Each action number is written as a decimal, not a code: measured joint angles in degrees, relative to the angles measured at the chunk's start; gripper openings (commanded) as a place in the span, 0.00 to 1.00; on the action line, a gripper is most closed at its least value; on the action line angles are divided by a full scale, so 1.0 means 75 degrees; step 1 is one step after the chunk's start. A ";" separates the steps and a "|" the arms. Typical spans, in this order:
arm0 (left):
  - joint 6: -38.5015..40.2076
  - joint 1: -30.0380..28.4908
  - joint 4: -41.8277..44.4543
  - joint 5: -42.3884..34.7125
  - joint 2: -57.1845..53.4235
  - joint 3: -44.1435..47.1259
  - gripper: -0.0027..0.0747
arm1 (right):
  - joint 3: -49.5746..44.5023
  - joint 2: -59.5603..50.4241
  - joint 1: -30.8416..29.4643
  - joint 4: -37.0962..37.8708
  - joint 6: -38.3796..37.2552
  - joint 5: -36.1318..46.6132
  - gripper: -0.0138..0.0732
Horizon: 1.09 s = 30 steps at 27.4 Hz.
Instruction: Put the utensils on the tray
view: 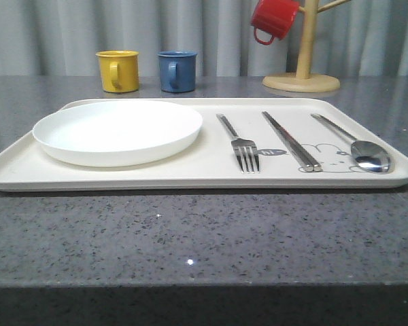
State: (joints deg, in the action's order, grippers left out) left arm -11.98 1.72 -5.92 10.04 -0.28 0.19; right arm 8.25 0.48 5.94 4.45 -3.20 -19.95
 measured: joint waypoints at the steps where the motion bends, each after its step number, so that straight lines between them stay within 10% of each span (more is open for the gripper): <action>1: 0.0000 0.0000 0.0000 0.0000 0.0000 0.0000 0.01 | -0.0212 -0.0098 -0.0171 -0.0081 0.0000 0.0152 0.08; 30: 0.0000 0.0000 0.0000 0.0000 0.0000 0.0000 0.01 | -0.1302 -0.0135 -0.0717 -0.0684 0.0005 0.0700 0.08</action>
State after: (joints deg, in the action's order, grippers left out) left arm -11.98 1.72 -5.92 10.04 -0.28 0.19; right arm -1.52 -0.53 0.57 -0.68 -3.16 -14.70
